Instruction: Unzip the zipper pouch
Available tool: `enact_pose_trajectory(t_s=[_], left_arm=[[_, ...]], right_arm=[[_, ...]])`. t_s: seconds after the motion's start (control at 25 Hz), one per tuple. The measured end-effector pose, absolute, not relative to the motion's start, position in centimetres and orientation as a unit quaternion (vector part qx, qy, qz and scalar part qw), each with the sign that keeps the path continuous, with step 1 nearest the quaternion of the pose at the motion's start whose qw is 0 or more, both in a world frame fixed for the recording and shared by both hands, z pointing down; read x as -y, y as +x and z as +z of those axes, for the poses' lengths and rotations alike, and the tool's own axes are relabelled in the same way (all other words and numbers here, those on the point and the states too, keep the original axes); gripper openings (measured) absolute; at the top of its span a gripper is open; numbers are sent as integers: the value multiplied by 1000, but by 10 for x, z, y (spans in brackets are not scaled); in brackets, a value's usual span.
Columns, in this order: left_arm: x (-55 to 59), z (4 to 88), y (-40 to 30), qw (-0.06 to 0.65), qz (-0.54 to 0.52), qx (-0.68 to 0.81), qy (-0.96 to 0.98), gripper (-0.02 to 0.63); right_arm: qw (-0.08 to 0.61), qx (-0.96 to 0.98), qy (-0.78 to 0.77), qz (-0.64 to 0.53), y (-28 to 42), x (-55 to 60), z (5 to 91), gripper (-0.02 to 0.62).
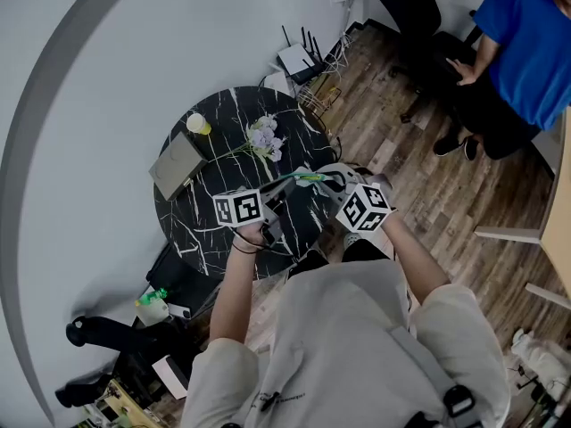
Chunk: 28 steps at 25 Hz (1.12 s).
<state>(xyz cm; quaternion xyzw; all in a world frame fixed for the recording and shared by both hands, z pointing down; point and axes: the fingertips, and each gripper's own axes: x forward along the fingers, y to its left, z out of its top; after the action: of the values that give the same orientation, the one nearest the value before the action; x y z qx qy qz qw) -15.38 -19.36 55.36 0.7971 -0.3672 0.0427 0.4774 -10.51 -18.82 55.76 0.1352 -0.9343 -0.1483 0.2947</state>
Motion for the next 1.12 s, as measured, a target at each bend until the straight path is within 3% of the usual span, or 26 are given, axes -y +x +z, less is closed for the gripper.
enact_pose_trajectory(t_s=[1.12], left_arm=[[202,572,-223,407,115,465,778,25]], right_arm=[[217,962,166,-10,-91,215,551,9]])
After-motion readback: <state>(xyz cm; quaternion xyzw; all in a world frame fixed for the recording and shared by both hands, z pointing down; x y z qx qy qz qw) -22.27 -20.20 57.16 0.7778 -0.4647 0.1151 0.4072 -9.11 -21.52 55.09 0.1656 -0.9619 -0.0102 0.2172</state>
